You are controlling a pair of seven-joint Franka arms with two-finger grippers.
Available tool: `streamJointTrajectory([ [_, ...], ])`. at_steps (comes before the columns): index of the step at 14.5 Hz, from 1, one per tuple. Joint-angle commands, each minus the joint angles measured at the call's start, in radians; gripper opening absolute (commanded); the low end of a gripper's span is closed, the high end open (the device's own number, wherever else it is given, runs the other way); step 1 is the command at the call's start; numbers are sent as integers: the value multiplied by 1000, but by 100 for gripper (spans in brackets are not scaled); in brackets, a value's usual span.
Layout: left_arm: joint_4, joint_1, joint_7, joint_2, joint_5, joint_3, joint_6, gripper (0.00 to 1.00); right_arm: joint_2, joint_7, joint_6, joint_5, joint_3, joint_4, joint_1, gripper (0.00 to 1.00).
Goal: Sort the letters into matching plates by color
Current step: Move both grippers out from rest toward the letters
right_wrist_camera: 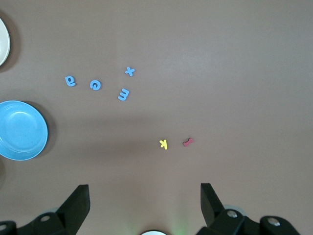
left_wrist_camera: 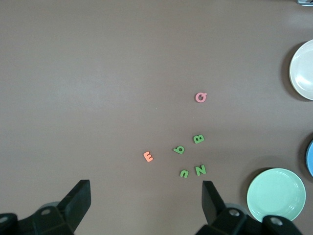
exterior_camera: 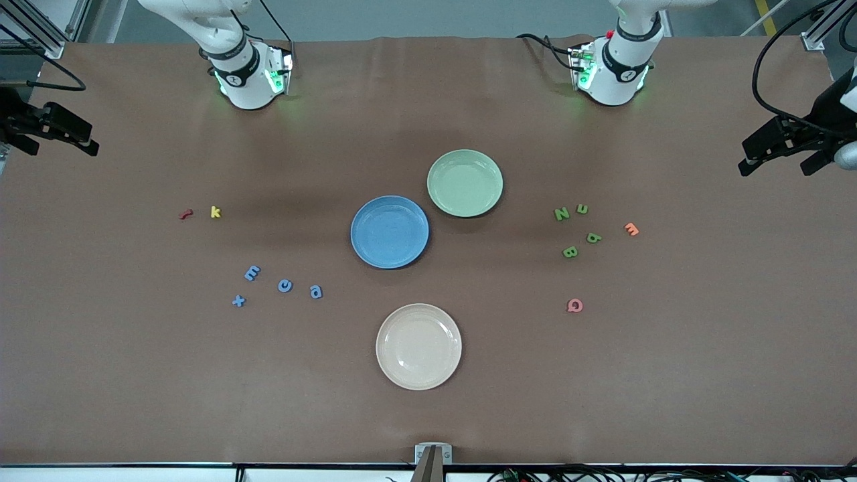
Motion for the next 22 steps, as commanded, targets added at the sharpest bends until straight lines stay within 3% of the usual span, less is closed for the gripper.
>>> streamJointTrajectory([
  [1,-2,10,4,-12,2,-4,-14,100,-11,-8,3,-2,7,-4,-6,100],
  [8,-5,8,-13,-9,5,-1,-46,100,13,7,-11,4,7,19,5,100],
  [17,-72,-30,-67,83,-37,-10,-32,100,303,-8,161,-2,7,42,5,100],
  [18,-103,-41,-94,91,-37,-16,-2,100,311,1,210,5,7,22,2,95],
  [20,-180,-50,-165,94,-36,-48,91,100,323,20,256,12,7,-9,10,74],
  [21,-223,-50,-207,92,-36,-76,147,100,341,30,288,12,7,-30,20,68],
  [22,-255,-50,-241,94,-34,-90,188,100,351,35,325,13,7,-64,34,67],
])
